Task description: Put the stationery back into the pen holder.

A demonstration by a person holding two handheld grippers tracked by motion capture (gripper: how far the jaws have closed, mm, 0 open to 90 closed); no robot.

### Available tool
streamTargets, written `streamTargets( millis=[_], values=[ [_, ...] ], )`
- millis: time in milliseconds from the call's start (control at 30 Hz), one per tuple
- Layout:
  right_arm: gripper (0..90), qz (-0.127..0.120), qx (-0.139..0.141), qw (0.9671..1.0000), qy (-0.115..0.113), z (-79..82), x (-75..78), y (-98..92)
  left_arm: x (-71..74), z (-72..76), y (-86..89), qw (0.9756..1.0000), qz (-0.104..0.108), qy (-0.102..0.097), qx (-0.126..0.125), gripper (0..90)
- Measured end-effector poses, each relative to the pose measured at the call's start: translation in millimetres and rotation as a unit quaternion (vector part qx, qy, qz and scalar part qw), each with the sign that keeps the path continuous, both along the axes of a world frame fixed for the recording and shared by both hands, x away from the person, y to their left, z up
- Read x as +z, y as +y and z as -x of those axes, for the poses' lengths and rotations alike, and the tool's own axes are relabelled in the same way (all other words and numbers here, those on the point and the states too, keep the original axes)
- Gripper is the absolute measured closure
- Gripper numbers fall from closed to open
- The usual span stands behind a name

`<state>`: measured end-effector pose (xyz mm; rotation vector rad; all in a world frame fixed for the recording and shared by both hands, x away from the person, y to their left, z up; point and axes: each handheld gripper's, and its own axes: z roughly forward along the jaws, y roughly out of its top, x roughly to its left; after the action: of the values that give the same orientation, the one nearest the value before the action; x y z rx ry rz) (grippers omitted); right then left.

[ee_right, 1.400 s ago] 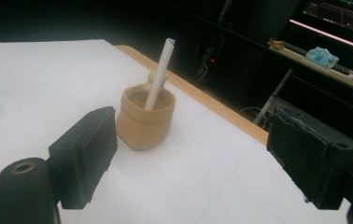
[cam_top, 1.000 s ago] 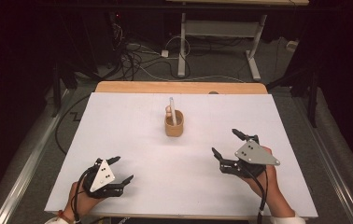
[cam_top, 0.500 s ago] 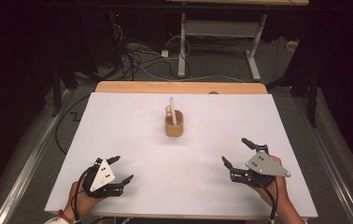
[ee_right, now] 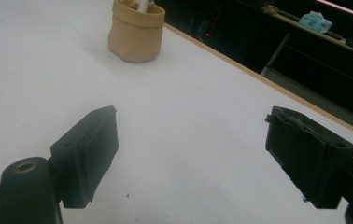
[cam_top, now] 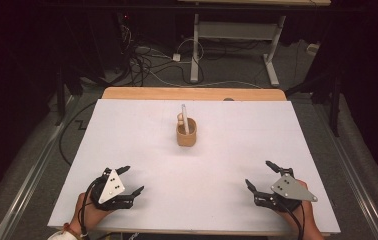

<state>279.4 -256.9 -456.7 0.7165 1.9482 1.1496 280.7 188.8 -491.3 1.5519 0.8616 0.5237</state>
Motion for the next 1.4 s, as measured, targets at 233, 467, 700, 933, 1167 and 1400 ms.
streamTargets(
  millis=[233,467,700,933,1167,1400],
  values=[
    [18.3,-0.009,-0.008,0.9999,0.009,10.0,-8.4,-13.6,0.7,0.3,-1.4,1.0,-0.001,-0.002,-0.001,22.3],
    [18.2,-0.013,-0.012,0.9998,0.013,12.2,-8.6,-20.8,1.3,1.2,-4.7,1.0,0.0,-0.006,-0.003,22.2],
    [17.9,-0.022,-0.01,0.9994,0.024,11.2,-8.2,-18.3,0.9,4.2,-4.4,0.9999,-0.004,-0.008,-0.006,22.2],
    [15.9,-0.021,-0.018,0.9993,0.026,10.1,-6.7,-16.0,-0.7,2.7,-3.6,1.0,-0.006,-0.005,-0.005,22.2],
    [16.1,-0.022,-0.011,0.9993,0.027,9.8,-7.1,-15.7,-1.1,3.3,-4.7,0.9999,-0.008,-0.005,-0.006,22.2],
    [16.3,-0.019,-0.012,0.9994,0.026,9.6,-7.3,-15.5,-1.6,1.8,-4.7,0.9999,-0.011,-0.003,-0.006,22.2]
  ],
)
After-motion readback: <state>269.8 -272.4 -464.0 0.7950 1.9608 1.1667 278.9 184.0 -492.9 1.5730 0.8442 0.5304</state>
